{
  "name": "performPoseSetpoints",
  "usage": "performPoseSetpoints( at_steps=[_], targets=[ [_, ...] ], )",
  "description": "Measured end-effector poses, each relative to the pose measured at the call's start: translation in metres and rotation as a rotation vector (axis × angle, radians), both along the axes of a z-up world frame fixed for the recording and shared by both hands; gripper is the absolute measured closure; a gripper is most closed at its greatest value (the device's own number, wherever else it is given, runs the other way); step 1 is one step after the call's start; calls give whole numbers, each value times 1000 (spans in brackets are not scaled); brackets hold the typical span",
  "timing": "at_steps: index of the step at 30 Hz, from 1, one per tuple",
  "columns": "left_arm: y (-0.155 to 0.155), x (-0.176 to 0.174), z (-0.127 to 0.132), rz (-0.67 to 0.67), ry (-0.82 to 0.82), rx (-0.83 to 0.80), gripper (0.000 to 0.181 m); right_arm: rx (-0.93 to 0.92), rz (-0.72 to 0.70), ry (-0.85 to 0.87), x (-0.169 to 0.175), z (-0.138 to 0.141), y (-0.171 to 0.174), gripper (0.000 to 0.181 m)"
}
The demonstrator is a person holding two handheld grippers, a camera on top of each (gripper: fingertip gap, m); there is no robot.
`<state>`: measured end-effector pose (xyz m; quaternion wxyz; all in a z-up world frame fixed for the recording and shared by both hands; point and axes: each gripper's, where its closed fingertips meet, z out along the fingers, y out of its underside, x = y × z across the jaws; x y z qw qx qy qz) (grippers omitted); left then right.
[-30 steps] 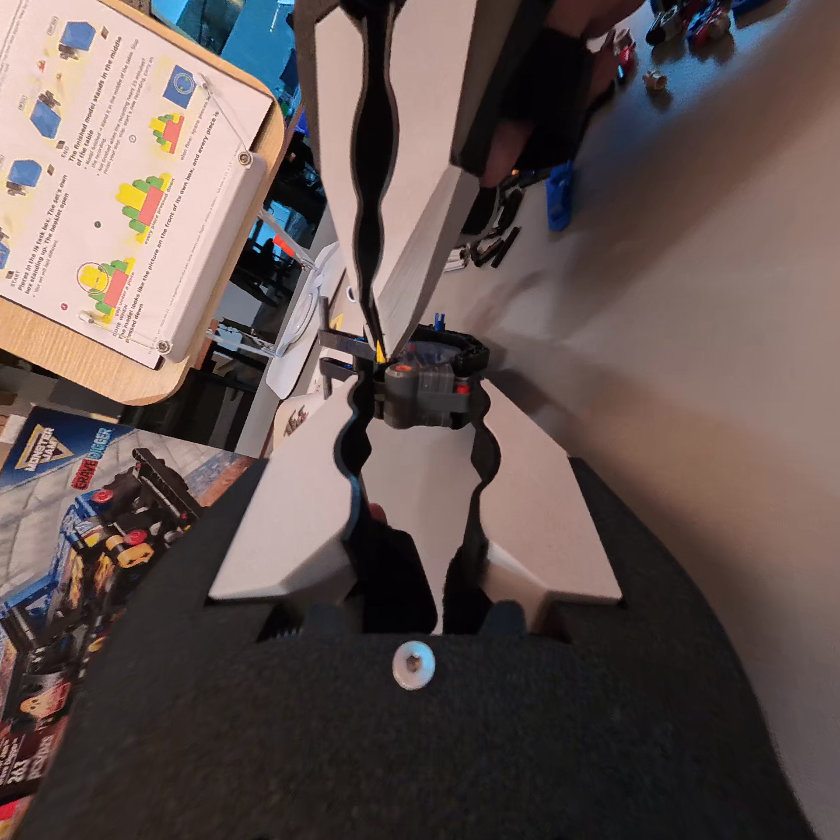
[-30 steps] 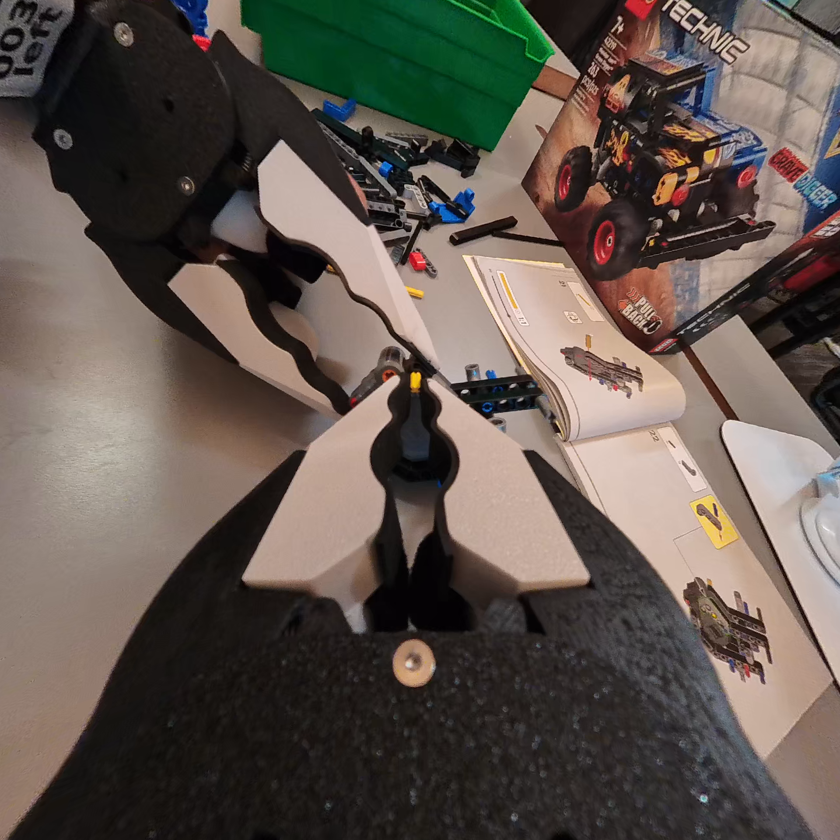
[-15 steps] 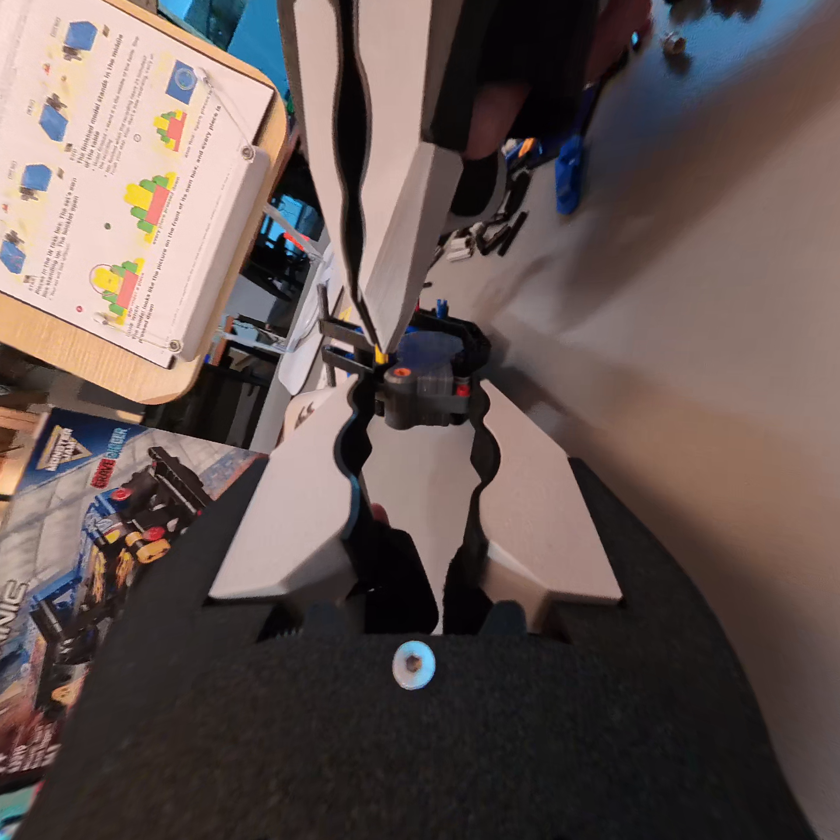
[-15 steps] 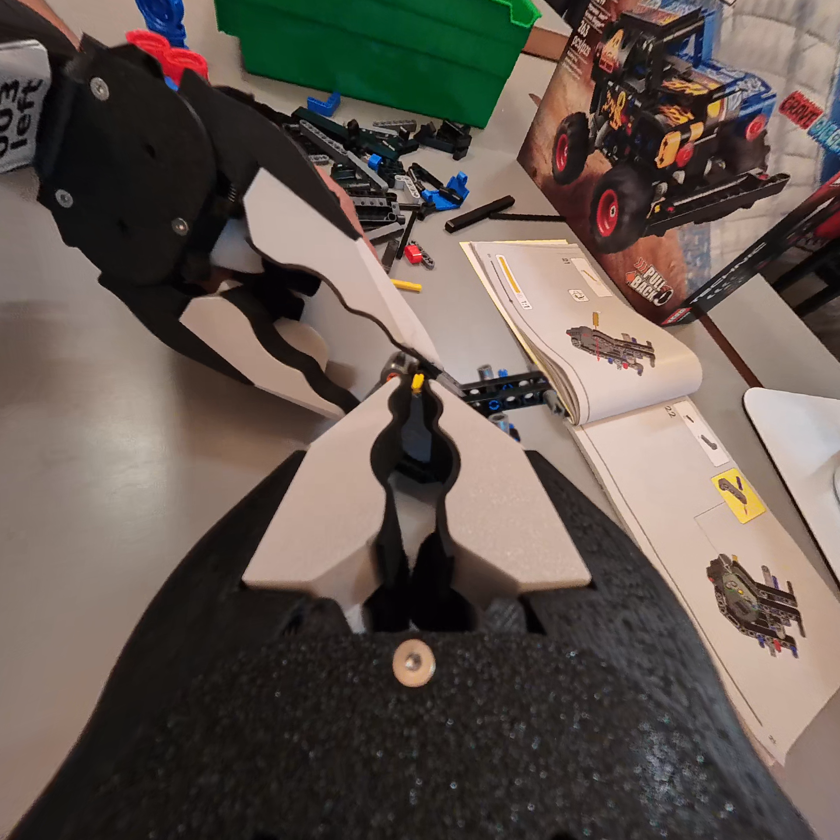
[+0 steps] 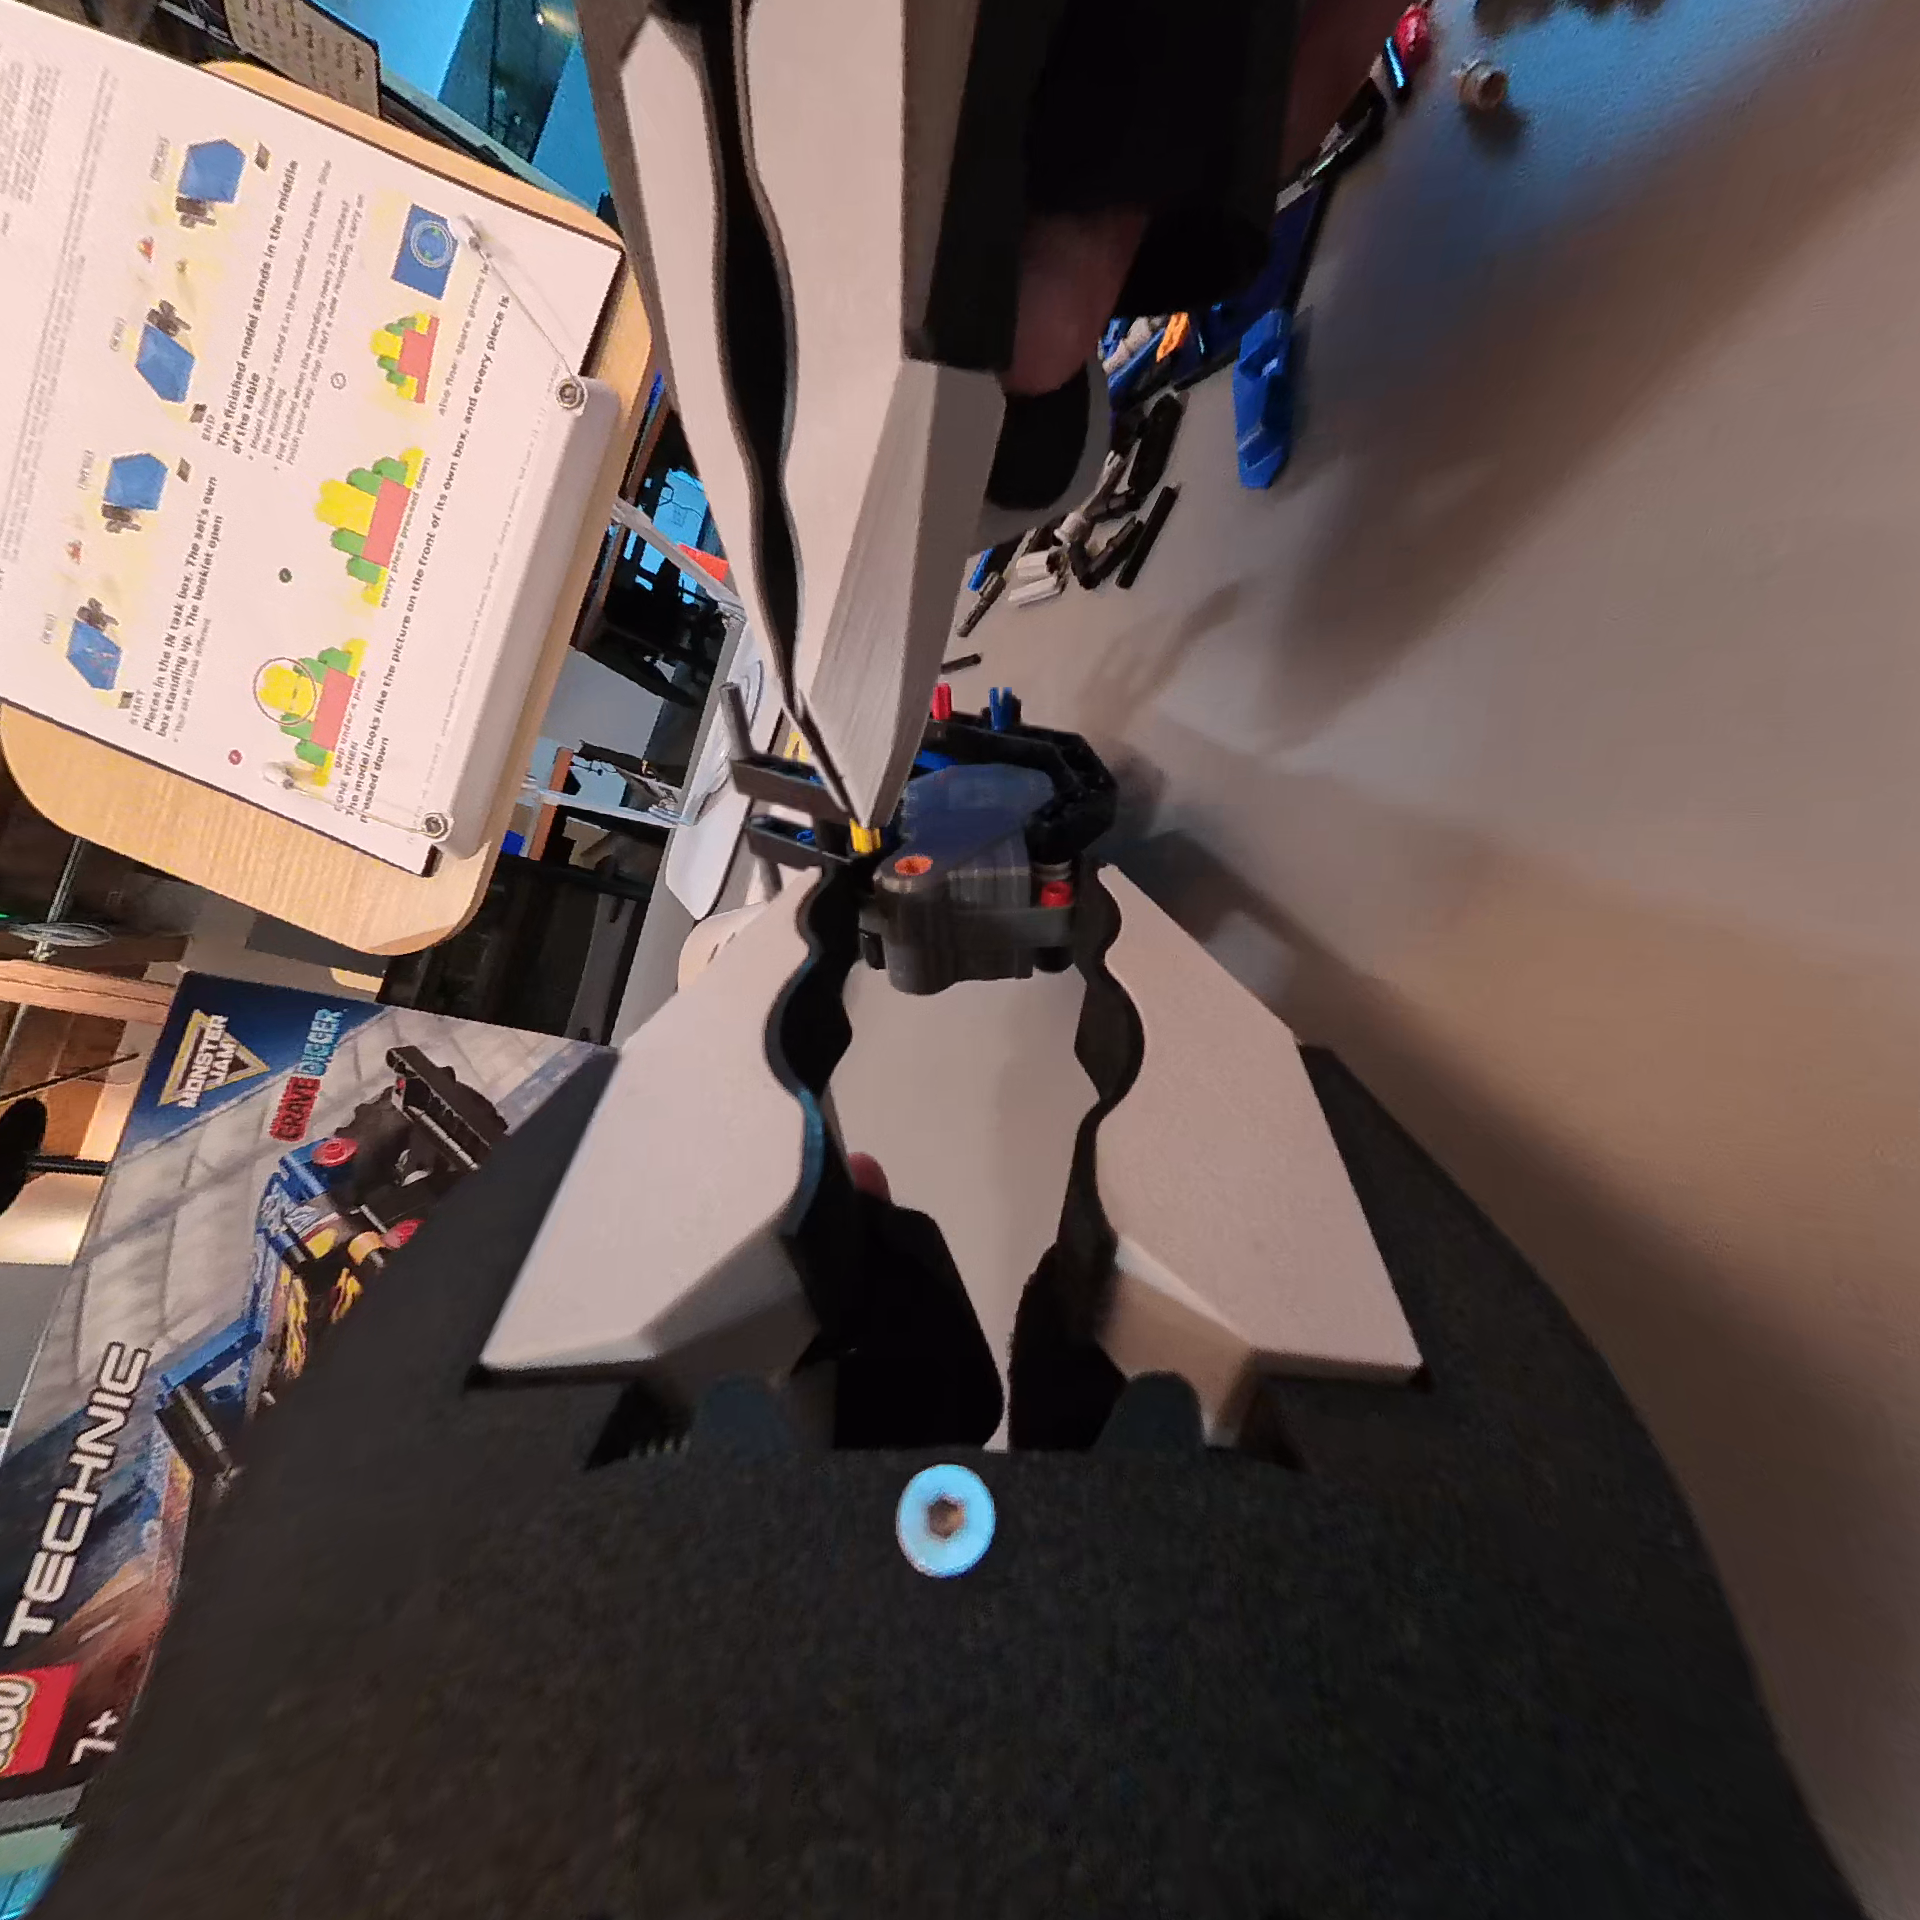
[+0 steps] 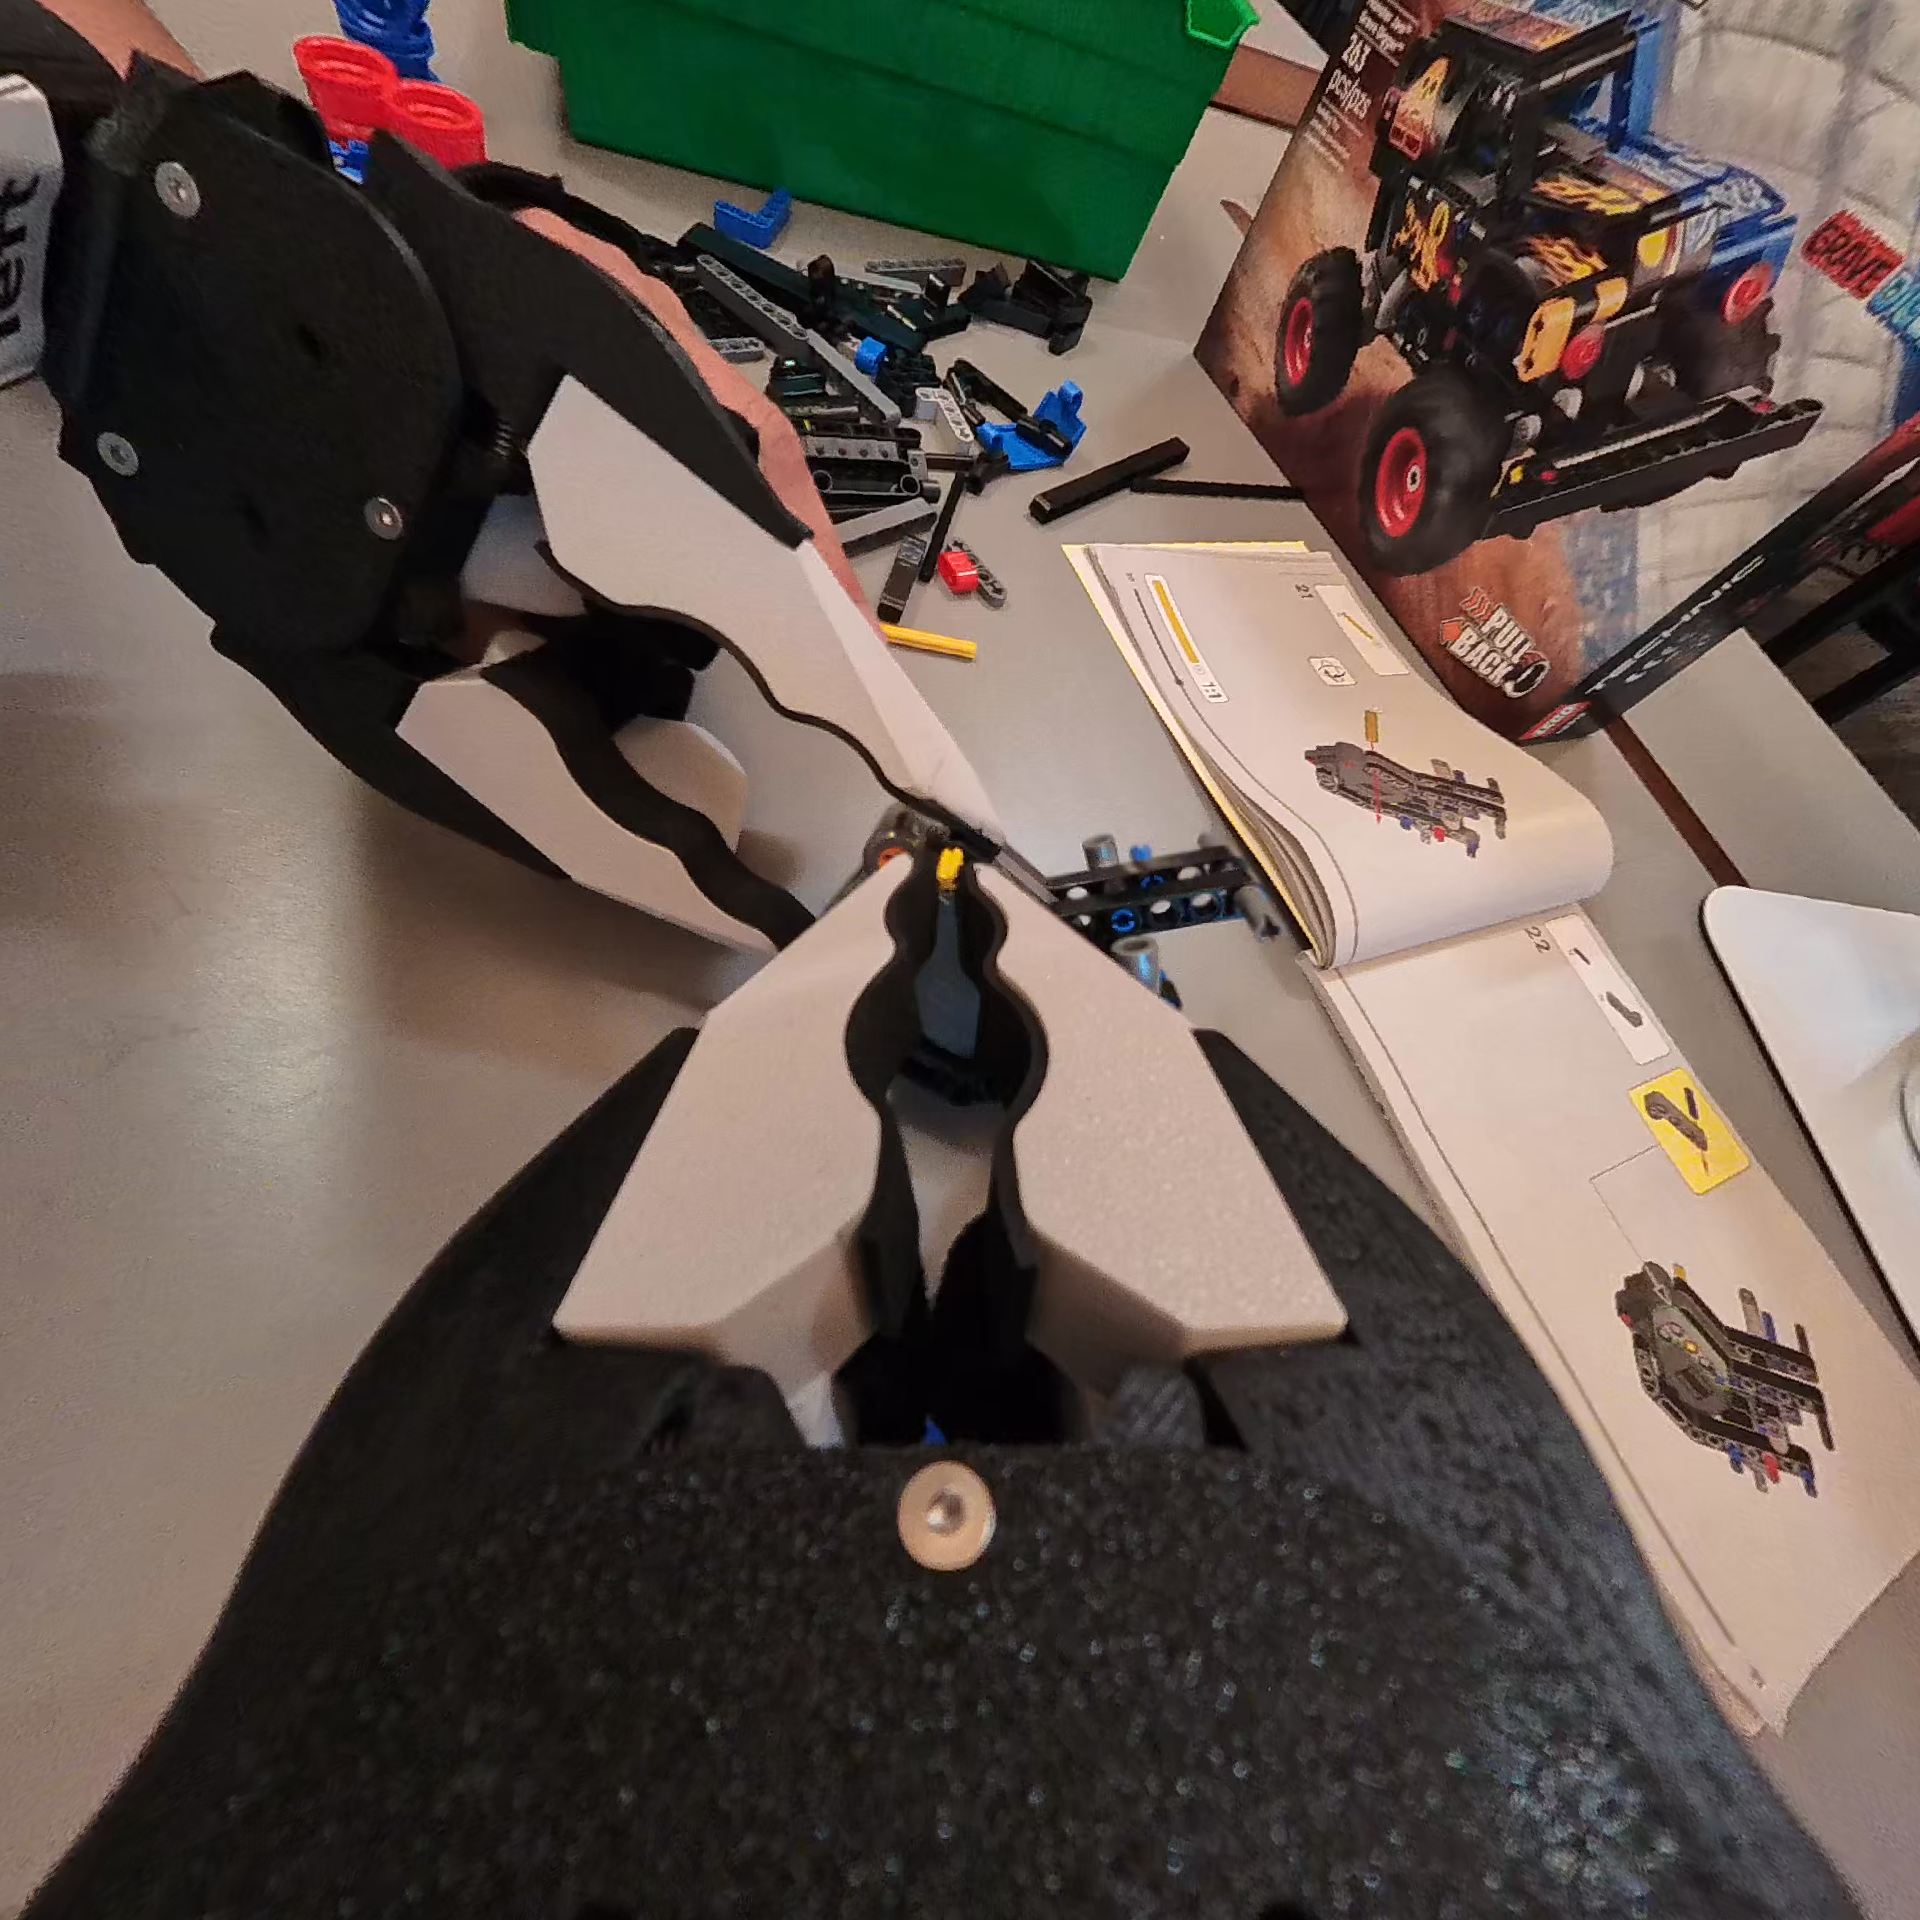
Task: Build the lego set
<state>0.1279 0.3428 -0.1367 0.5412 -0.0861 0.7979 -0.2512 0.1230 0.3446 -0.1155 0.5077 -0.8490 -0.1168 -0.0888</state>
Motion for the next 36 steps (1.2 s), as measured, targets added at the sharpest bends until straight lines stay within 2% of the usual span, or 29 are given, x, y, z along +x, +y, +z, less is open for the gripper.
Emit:
performPoseSetpoints(
  at_steps=[22, 26, 29, 32, 36],
  targets=[
    [-1, 0, -4, 0, 9, 18, 142, -58, -52, -74, 0, -4, 2, 179],
    [-2, 10, 1, 19, 105, -134, 141, 7, -110, -78, 16, 1, 2, 179],
    [2, 10, 8, 48, 177, -267, 125, 28, -127, -133, 21, 4, 0, 178],
    [4, 6, 17, 65, 318, -517, 124, 58, -153, -197, 25, 9, -1, 178],
    [5, 10, 27, 78, 567, -935, 125, 120, -157, -276, 18, 23, 2, 178]
  ],
)
